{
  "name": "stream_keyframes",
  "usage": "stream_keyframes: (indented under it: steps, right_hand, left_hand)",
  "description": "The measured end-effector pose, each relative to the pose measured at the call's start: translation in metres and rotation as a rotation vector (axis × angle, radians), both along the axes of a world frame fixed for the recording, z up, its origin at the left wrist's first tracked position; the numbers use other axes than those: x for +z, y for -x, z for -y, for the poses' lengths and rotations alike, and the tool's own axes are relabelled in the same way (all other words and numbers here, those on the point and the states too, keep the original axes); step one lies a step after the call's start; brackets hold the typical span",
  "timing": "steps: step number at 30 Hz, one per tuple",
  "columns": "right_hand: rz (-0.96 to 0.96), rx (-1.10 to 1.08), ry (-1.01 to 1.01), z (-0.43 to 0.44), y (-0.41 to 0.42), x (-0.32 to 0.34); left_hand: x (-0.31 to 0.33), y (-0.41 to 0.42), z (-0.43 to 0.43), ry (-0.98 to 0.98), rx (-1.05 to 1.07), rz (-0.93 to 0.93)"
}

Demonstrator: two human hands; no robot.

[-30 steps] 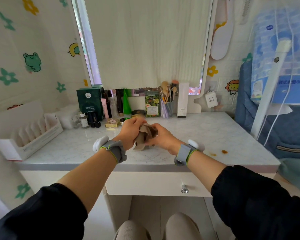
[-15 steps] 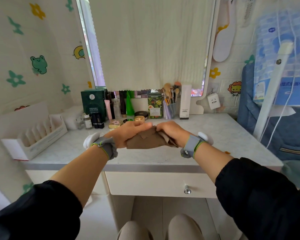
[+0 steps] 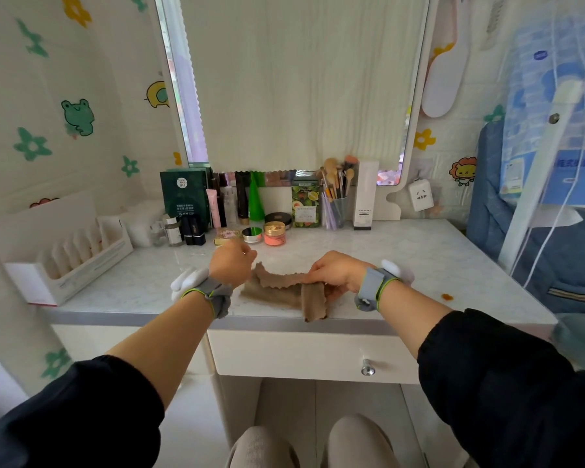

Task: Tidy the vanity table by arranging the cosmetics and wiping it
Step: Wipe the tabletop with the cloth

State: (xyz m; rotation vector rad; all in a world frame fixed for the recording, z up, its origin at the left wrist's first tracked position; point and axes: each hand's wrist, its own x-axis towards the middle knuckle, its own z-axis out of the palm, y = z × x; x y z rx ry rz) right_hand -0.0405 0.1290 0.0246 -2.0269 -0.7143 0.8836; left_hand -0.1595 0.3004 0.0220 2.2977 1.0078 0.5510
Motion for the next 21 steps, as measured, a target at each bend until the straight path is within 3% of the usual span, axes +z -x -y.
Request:
stream_keyframes:
  steps: [3, 8, 18, 21]
  right_hand:
    - [0.001, -0.048, -0.012, -0.002, 0.0, 0.0]
    - [0.024, -0.053, 0.01, 0.0, -0.004, 0.001]
    - [0.1, 0.024, 0.099, 0.0, -0.01, -0.006]
    - [0.087, 0.012, 0.108, 0.002, -0.01, -0.007]
  left_hand:
    - [0.002, -0.002, 0.012, -0.134, -0.002, -0.038]
    - [-0.008, -0.013, 0.038, 0.05, -0.231, -0.114]
    - [-0.027, -0.037, 0.043, -0.274, -0.213, -0.397]
    - [-0.027, -0.044, 0.04, -0.29, -0.241, -0.424]
